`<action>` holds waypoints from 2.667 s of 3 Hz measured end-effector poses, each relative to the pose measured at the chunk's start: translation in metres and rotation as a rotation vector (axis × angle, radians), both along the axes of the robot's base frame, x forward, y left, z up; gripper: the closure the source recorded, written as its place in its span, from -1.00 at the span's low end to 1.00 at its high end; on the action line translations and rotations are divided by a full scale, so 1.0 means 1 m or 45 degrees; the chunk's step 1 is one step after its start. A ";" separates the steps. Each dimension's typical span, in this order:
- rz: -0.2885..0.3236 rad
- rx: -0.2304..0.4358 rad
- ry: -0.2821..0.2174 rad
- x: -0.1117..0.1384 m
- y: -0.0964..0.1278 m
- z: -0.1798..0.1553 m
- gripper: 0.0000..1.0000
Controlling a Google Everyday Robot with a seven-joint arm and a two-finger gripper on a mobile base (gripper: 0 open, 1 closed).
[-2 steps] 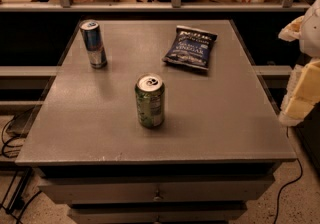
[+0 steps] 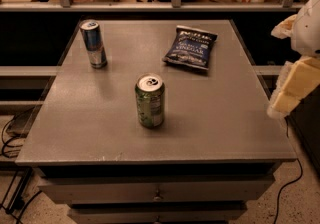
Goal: Pick blue chip bag
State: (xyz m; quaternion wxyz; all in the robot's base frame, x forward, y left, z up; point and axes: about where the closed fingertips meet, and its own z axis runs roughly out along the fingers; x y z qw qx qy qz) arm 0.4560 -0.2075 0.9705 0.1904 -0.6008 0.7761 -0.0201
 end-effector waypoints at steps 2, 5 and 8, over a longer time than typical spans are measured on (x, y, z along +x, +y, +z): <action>0.005 0.133 -0.141 0.077 0.035 -0.022 -1.00; -0.099 0.265 -0.141 0.126 0.050 -0.048 -1.00; -0.267 0.470 -0.106 0.206 0.077 -0.103 -1.00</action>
Offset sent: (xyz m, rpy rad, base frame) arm 0.1270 0.0537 -0.0348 0.1461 -0.1712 -0.0056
